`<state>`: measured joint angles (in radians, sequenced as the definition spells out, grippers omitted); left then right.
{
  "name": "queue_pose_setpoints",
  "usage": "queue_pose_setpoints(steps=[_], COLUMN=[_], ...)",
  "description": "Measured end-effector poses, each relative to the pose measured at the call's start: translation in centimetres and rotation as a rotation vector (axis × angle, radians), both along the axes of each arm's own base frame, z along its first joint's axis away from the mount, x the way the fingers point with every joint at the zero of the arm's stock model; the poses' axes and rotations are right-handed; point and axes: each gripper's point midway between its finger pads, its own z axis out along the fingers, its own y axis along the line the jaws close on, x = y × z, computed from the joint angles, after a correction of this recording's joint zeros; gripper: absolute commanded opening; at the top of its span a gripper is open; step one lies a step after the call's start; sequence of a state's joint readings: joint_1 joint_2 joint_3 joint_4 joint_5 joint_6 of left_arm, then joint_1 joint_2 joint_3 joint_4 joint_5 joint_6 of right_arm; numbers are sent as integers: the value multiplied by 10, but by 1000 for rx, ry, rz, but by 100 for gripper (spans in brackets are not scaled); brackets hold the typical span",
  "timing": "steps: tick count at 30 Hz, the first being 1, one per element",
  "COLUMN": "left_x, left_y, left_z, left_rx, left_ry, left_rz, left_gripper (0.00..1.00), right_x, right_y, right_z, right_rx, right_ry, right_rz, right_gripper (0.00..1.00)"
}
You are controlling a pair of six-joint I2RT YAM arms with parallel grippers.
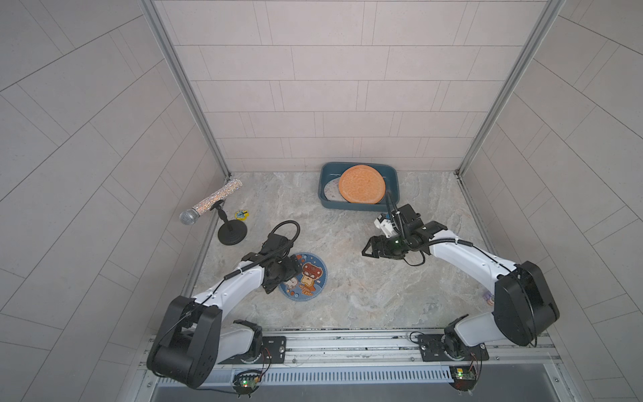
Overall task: Put the coasters into the storage box
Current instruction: Move the coaster to the center of the board.
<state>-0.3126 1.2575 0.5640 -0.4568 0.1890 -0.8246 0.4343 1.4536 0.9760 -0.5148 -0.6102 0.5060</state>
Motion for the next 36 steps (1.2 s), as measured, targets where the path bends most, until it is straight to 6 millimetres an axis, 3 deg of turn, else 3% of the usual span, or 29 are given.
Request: queue_pose_setpoints(steps=[10,20,28,36], left_x=[15,20,11,9], left_y=[-58,-103,-90,-75], left_z=[5,4,1,-1], left_rx=[-55,-21,57,61], left_ry=[-35,7,32,21], left_rz=[-162,-301,-304,-249], left_gripper=[99,98,93,85], right_x=[-5,-8,-8,-18], right_y=[15,26,36,51], right_z=[-8,-18,-34,-67], right_rx=[-9,-18,-34,-92], right_ry=[6,22,40,94], right_rz=[29,52,65,116], right_gripper=[87,87,79,71])
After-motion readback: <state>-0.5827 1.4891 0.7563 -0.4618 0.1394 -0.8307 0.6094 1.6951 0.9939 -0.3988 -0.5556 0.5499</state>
